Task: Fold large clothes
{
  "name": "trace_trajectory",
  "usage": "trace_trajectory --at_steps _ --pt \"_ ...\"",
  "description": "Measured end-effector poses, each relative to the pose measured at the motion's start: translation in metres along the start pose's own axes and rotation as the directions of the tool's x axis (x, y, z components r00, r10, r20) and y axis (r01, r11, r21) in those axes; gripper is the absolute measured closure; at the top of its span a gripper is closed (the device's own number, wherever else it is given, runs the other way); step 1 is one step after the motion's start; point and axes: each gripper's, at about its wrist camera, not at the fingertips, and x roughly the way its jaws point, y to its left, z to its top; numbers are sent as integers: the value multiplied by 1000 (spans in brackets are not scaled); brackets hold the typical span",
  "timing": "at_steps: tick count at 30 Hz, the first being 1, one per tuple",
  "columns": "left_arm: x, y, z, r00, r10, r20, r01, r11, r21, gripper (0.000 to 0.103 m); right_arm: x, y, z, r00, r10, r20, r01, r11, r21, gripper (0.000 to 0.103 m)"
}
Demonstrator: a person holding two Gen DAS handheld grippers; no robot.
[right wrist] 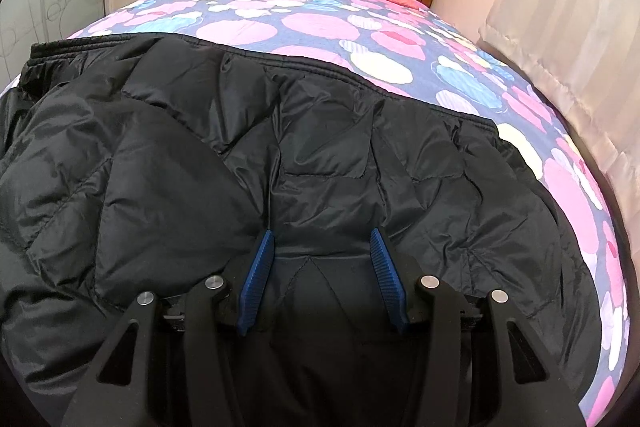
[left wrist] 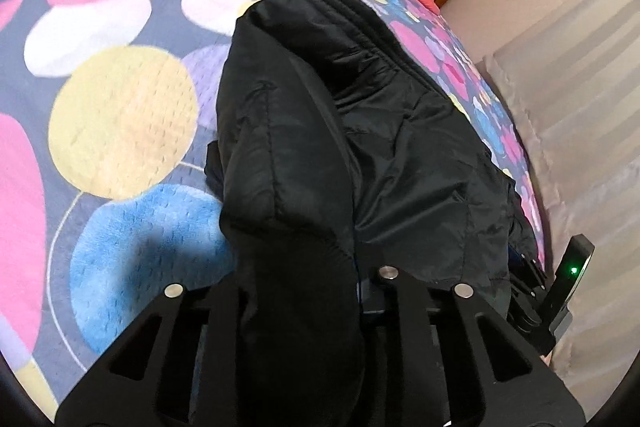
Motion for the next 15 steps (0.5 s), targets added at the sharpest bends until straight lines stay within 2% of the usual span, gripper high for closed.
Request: trace_trajectory --at_steps 4,8,15 --pt "-12 -15 -2 1000 8 30 -8 1000 24 84 0 2 -1 1000 2 2 -2 1000 3 52" --pt "-30 -38 0 997 -25 70 21 998 62 85 -1 0 -2 1000 11 4 -11 1000 12 52" --pt "-50 -123 -5 991 -94 100 72 977 201 86 -10 -11 1 999 42 12 -43 998 46 52"
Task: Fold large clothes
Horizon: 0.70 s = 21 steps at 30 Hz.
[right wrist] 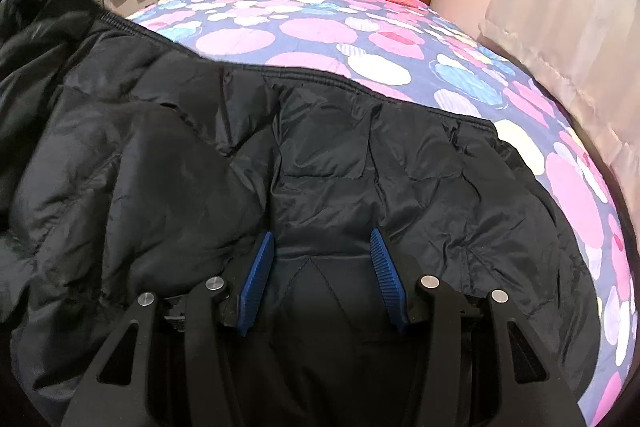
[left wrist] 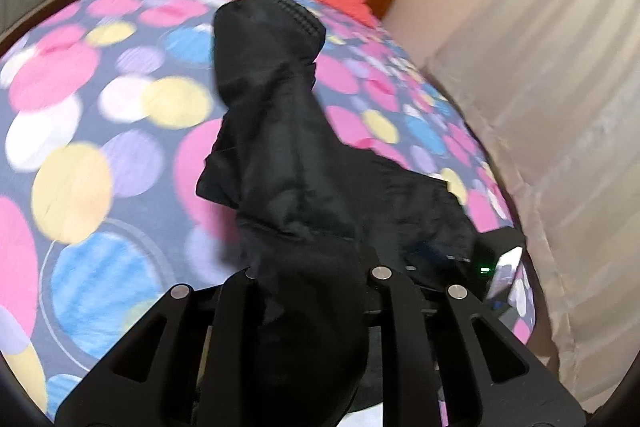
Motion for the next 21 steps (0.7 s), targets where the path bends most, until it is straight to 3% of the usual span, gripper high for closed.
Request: trace_trajectory --at_steps 5,12,15,21 --pt "6 -59 3 1000 -19 -1 19 997 69 86 -19 -33 -1 999 19 31 -21 997 71 52" --pt "41 -144 3 1000 15 -6 -14 990 139 86 -41 -100 -12 998 -21 57 11 985 173 52" --pt "69 -186 -5 1000 8 -24 -4 986 169 86 -46 -133 -21 998 -42 56 29 975 221 52" --pt "133 -228 -37 993 -12 -115 33 982 185 86 -47 -186 -46 995 -99 24 88 955 282 52"
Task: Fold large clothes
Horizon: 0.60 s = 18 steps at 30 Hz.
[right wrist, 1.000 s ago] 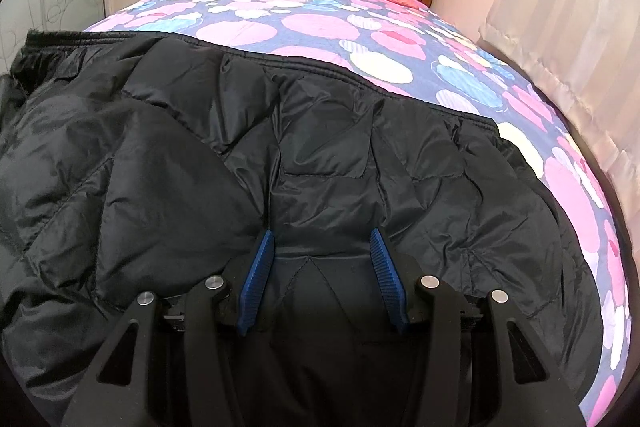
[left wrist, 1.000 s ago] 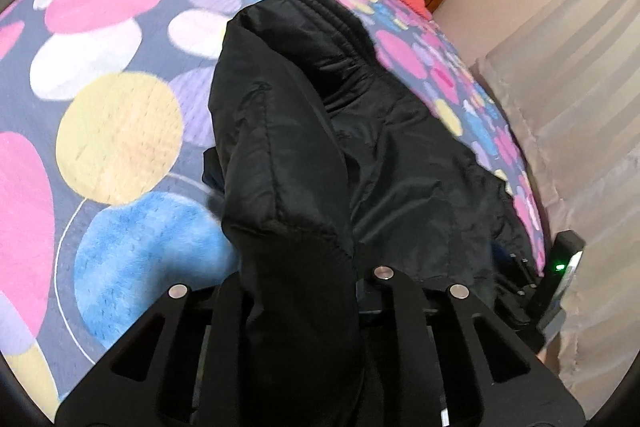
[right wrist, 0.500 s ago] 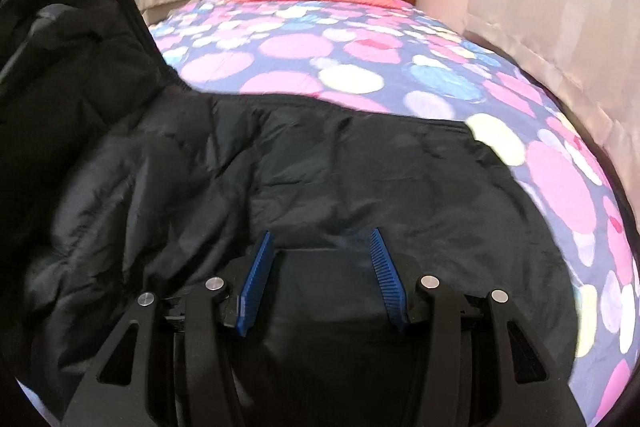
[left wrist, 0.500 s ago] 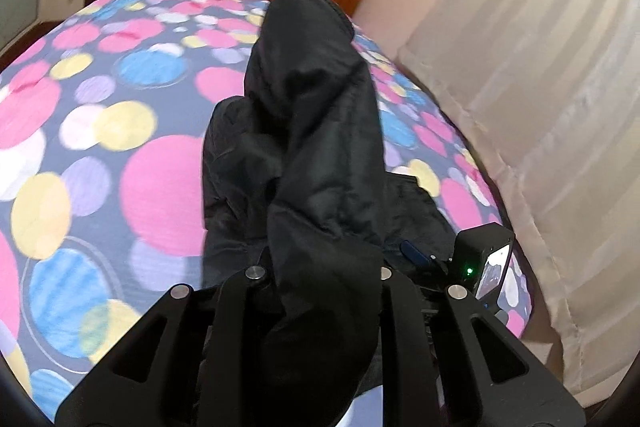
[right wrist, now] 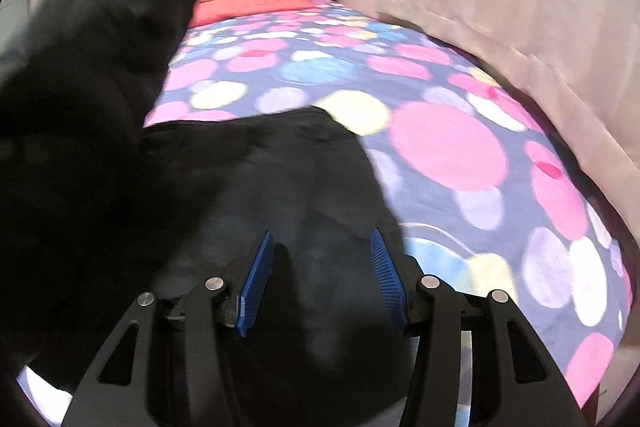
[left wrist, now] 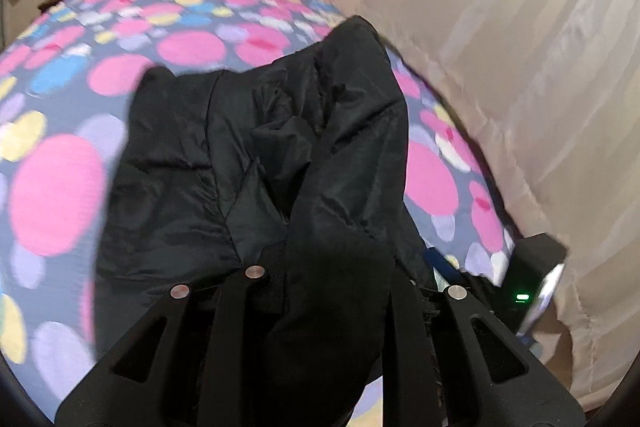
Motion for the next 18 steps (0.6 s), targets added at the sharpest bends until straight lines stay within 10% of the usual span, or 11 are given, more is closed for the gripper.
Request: trace_trajectory --at_steps 13,18 --pt "55 -25 -21 999 45 -28 -44 998 45 82 0 -48 -15 999 -18 -30 20 997 76 52" --pt "32 -37 -19 1000 -19 -20 20 999 31 42 -3 -48 -13 999 -17 -33 20 998 67 52"
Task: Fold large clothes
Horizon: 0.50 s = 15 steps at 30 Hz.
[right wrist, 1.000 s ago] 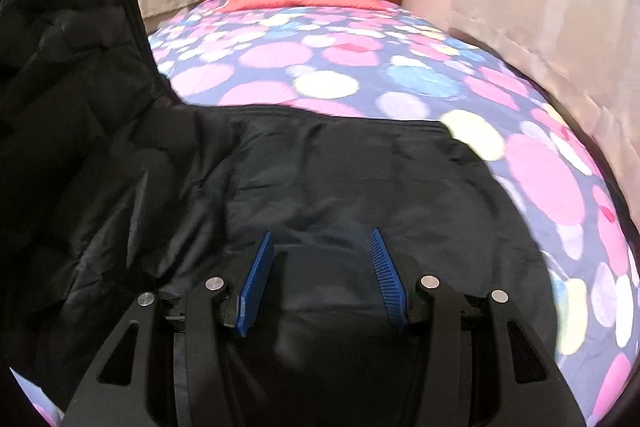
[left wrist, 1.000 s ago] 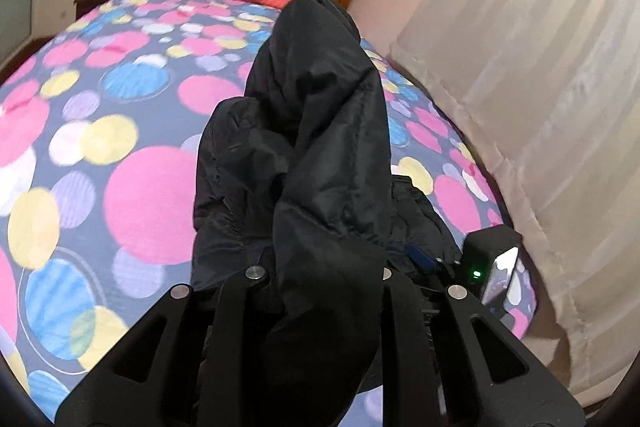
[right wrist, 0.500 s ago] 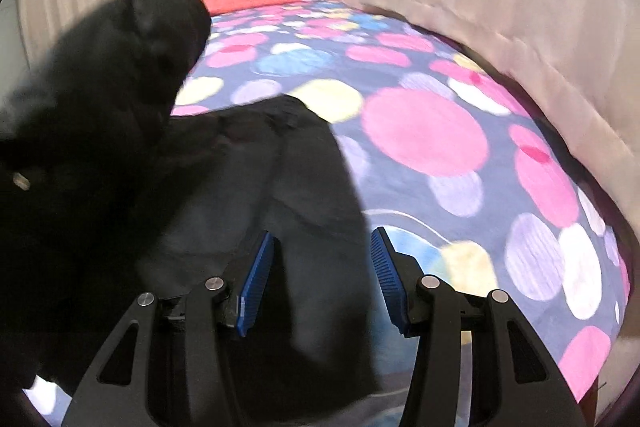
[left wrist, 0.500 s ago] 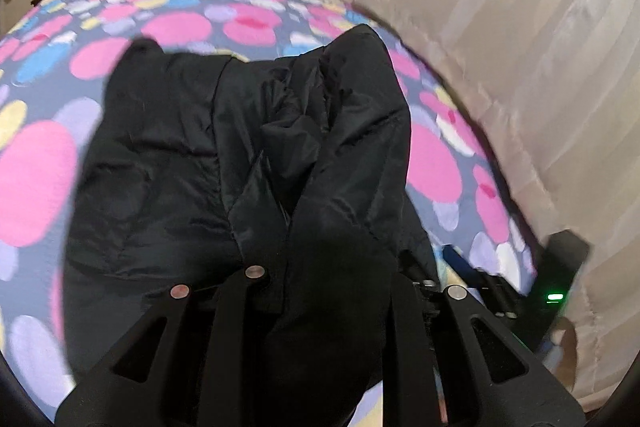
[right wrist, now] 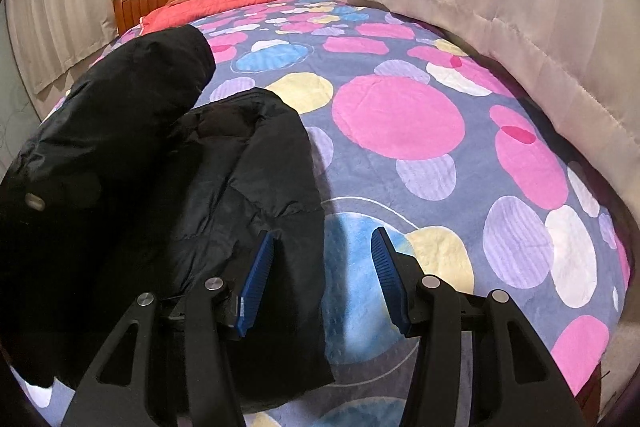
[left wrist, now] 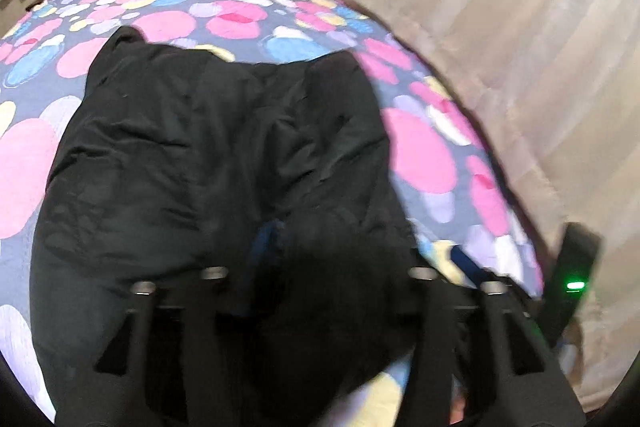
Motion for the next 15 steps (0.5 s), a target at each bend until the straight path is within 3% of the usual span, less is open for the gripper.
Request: trace_trajectory --at_steps 1,4,7,11,15 --pt "-10 -3 0 999 -29 13 29 1000 -2 38 -1 0 1 1000 -2 2 3 1000 -5 52" --pt "-31 -8 -1 997 -72 34 71 997 10 37 -7 1 2 1000 -5 7 6 1000 -12 52" --pt "-57 -2 -2 994 -82 79 80 997 20 36 -15 2 5 1000 4 15 -4 1000 -7 52" --pt "-89 32 -4 988 -10 154 11 1000 -3 31 -27 10 13 999 32 33 -31 1000 -1 52" --pt "-106 93 -8 970 141 196 -125 988 -92 27 -37 27 24 995 86 48 -86 996 -1 52"
